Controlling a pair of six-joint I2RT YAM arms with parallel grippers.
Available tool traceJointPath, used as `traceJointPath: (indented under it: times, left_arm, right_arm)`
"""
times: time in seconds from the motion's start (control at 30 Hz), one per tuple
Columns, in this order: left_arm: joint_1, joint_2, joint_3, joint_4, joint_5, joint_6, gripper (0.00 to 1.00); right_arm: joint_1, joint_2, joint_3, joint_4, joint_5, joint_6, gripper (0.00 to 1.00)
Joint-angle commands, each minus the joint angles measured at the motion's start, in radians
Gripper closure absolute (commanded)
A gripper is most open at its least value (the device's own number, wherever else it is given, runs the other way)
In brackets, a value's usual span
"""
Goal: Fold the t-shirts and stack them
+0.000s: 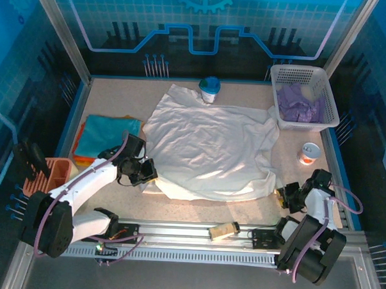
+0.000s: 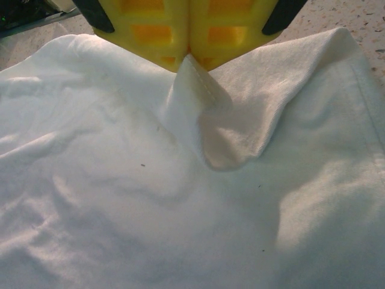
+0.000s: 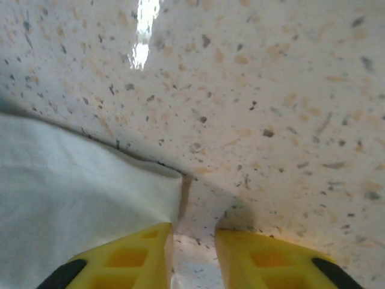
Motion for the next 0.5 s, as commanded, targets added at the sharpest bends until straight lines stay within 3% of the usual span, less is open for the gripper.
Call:
traceJointPath:
  times: [0.0,0.27,0.47]
  left_arm:
    - [-0.005,-0.019,-0.014,-0.021,0.014,0.028,1.00]
    - [-0.005,-0.008,-0.010,-0.001,0.024,0.027,1.00]
    - [-0.005,0.009,-0.013,0.022,0.037,0.031,1.00]
  right_arm:
    - [0.001,0.037,-0.007,0.198,0.019,-0.043,0.75]
    - [0.023,-0.074,0.122,0.015,0.081,-0.152,0.45]
    - [0.083,-0.039,0.142,-0.002,0.154,-0.188,0.40]
